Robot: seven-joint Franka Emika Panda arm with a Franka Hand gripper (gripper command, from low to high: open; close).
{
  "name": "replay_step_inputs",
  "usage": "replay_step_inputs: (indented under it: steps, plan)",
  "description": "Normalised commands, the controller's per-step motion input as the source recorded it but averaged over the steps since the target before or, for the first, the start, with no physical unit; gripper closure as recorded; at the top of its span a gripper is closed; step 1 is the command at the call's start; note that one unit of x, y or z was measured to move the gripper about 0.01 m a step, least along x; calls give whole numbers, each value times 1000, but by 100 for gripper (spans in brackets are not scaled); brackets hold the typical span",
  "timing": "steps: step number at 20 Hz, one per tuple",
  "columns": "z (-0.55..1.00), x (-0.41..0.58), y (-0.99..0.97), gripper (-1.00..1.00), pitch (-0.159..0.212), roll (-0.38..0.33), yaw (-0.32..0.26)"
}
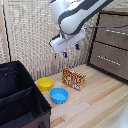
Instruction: With caution, bring your gripper towards the upper drawer's hold. Grasp the drawer hold tightly with your gripper tool. Pull the drawer in your direction to reveal the contents of the top drawer.
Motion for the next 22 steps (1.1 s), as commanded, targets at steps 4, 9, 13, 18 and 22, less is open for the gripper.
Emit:
replay_step_inputs:
  steps: [4, 9, 13, 18, 22]
  plan:
    - [146, 68, 0, -100, 40, -366, 70]
    - [154, 166, 2, -100, 11, -366, 83]
    - [127, 311, 26, -100, 0, -348, 125]
    - [159, 202, -3, -100, -56, -256, 179]
    - [224, 95, -11, -100, -78, -203, 205]
